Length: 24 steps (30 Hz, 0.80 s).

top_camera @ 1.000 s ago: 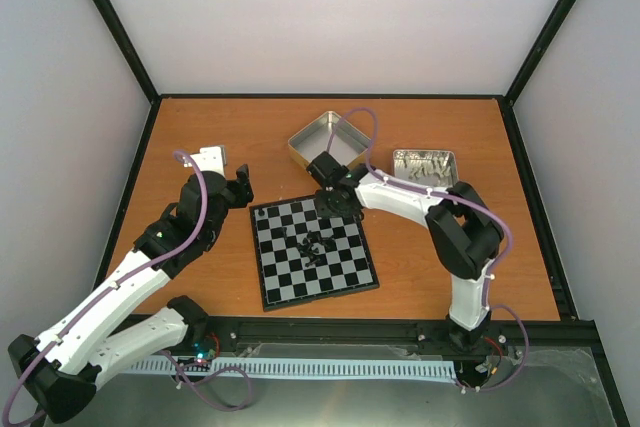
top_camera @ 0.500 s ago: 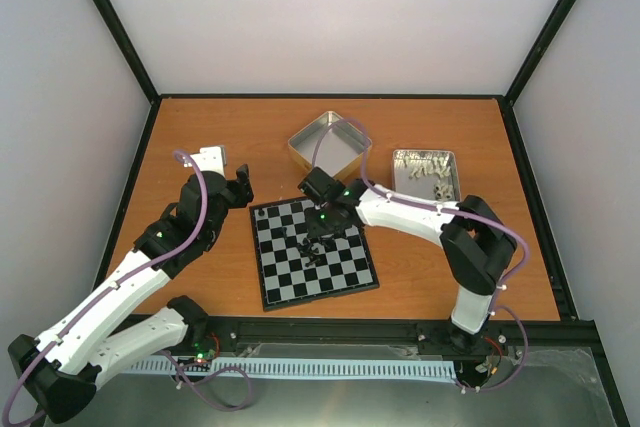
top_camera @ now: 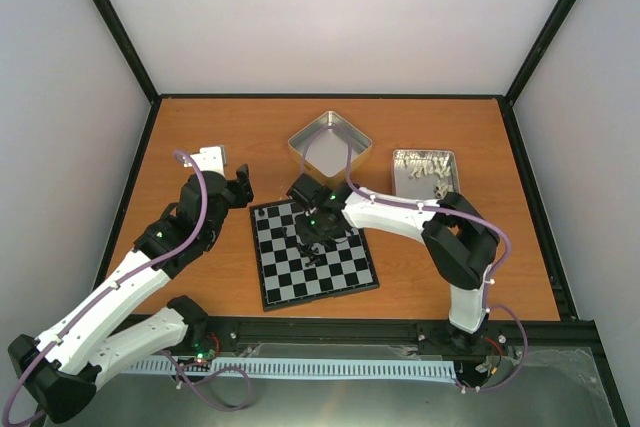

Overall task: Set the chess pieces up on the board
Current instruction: Pick up the chess piece from the chessboard.

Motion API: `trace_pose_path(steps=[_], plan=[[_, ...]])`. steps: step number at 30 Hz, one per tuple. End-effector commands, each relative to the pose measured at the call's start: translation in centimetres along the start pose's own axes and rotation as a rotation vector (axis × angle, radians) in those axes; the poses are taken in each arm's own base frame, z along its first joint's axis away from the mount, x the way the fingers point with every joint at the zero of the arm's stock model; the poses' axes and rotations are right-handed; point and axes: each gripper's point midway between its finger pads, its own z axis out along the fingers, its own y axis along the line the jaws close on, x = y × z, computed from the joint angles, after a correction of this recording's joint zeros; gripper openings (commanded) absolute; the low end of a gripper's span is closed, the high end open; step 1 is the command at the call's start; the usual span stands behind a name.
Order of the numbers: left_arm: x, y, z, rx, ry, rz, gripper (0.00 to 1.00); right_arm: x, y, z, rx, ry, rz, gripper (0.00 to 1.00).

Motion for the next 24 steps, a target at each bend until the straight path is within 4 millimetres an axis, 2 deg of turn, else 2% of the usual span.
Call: trace_pose_path(steps=[1,9,15,18,24], plan=[[-0.7,0.1,-0.2,0.0,-0.025,-0.004,0.74,-1.0,0.2,-0.1,0.027,-0.038,0.011,0.25],[-0.7,0.1,-0.1,-0.003,-0.025,-0.003,0.74,-0.9,-0.1,0.4,0.05,-0.032,0.023,0.17],[-0.8,0.1,-0.2,-0.002,-0.028,-0.006,0.74,-0.8,-0.3,0.7,0.065,-0.018,0.027,0.17],[-0.8,0.1,-0.2,-0.003,-0.026,-0.004,0.74,-0.9,-0.2,0.7,0.064,-0.022,0.027,0.11],[-0.8,0.2,-0.3,-0.003,-0.029,-0.007,0.74,-2.5,0.6,-0.3,0.051,-0.071,0.026,0.03]])
